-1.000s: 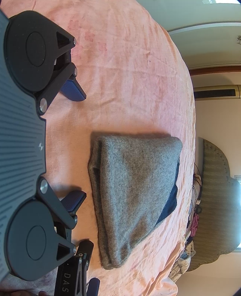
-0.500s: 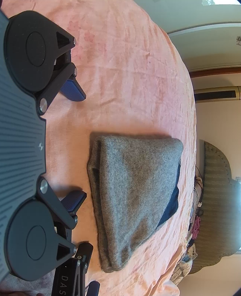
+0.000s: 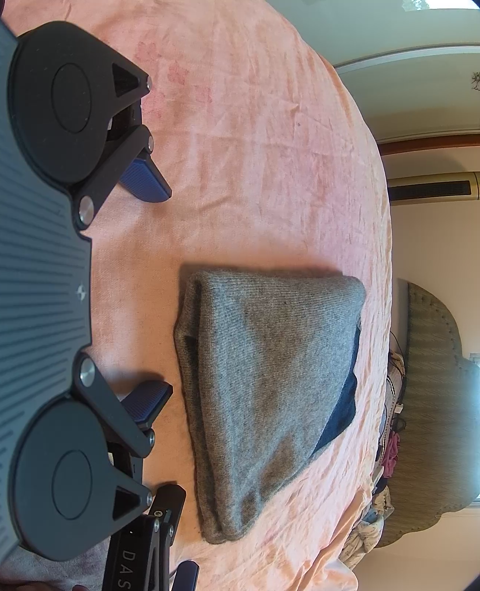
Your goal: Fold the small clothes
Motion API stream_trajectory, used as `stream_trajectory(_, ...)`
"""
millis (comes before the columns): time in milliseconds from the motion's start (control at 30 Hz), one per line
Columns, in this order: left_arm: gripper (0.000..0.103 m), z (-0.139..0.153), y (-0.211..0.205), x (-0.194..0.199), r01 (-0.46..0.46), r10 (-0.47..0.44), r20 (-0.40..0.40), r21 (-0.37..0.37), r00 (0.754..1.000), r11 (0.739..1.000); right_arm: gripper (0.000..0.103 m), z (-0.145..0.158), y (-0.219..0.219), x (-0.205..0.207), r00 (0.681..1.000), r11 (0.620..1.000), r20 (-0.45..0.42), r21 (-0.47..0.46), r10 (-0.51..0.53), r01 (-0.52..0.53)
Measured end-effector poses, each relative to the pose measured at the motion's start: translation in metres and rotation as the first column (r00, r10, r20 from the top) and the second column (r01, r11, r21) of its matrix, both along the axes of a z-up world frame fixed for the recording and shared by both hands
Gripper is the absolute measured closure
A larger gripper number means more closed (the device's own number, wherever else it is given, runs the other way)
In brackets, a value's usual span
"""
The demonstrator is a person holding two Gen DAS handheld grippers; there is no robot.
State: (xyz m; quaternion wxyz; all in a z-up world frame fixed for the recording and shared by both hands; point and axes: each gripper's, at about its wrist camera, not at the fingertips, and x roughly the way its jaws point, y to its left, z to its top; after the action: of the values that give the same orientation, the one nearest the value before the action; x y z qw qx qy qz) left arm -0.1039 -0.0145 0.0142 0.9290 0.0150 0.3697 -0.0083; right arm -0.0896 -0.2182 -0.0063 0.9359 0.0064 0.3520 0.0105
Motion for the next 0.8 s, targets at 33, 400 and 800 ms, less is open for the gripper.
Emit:
stream_trajectory(33,0.000,0.000,0.000,0.000,0.001,-0.001,-0.001,0.000,1.000,1.000,0.000,0.000,0.000,0.000,1.000,1.000,0.000,0.000,0.000,0.000)
stream_trajectory(400,0.000,0.003,0.003,0.003,0.006,-0.006,-0.030,-0.001,1.000,1.000,0.000,0.000,0.000,0.000,1.000,1.000,0.000,0.000,0.000,0.000)
stream_trajectory(800,0.000,0.014,0.003,-0.004,0.002,-0.002,-0.036,0.000,0.999,1.000,0.000,0.009,-0.003,-0.007,1.000,1.000,-0.019,0.006,0.014,-0.014)
